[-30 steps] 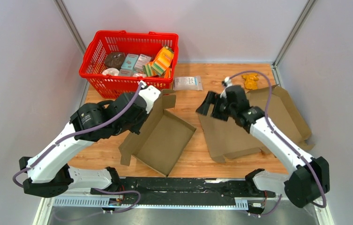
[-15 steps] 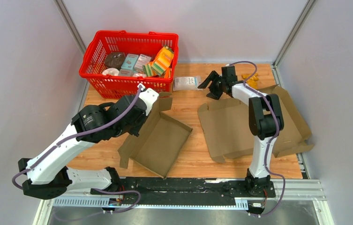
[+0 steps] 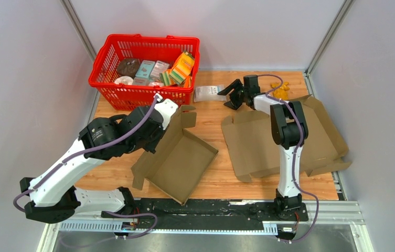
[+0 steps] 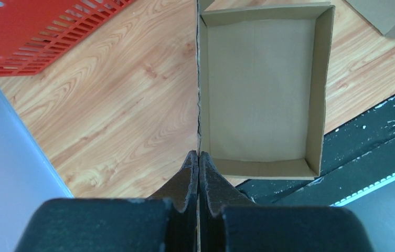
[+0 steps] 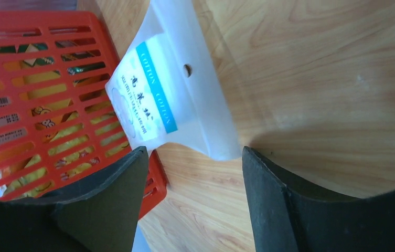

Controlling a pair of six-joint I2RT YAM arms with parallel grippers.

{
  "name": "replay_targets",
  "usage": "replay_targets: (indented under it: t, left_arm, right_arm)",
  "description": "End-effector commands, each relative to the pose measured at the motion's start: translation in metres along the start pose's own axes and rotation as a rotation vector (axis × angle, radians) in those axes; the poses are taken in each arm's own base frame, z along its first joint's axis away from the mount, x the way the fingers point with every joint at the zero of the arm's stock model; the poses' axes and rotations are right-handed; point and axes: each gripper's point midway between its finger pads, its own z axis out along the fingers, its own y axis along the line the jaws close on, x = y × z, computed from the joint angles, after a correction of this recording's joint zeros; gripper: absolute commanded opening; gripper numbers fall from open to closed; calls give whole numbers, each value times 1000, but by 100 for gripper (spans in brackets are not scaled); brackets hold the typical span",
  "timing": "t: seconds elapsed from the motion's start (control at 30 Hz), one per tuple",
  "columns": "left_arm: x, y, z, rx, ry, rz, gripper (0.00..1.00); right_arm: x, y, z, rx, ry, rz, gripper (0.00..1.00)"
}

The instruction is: Fold the paper box

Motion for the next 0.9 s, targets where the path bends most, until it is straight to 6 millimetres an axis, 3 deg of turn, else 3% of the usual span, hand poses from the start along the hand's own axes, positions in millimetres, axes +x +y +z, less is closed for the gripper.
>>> replay_targets:
  t: [0.0, 0.17, 0.27, 0.3, 0.4, 0.5, 0.53, 0.63, 0.7, 0.8, 0.87]
  left_arm:
    - [-3, 4, -11, 8, -17, -15, 0]
    - [-3, 0, -9, 19, -15, -18, 0]
    - [-3, 0, -7, 19, -14, -24, 0]
    - [-3, -1, -7, 20, -13, -23, 0]
    - [-3, -2, -6, 23, -14, -27, 0]
    - [-4, -3, -6, 28, -26, -38, 0]
    - [-5, -4, -5, 34, -33, -40, 0]
    - [-6, -6, -2, 34, -37, -54, 0]
    - [-5, -7, 1, 34, -34, -60, 0]
    - [-6, -8, 6, 22, -33, -70, 0]
    - [-6, -7, 7, 13, -33, -79, 0]
  right_arm:
    - [-15, 15, 12, -69, -63, 53, 66]
    - [-21, 11, 24, -82, -89, 99, 52]
    - [-24, 11, 31, -121, -101, 144, 36]
    - [-30, 13, 30, -152, -123, 143, 26]
    - [-39, 24, 23, -193, -158, 76, 12]
    - [-41, 50, 2, -244, -167, -25, 1]
    - [-44, 68, -15, -274, -184, -96, 0]
    - [-36, 78, -40, -243, -161, -251, 0]
    - [-24, 90, -70, -196, -146, -313, 0]
    - [2, 87, -114, -111, -139, -455, 0]
    - [28, 68, -134, -55, -97, -523, 0]
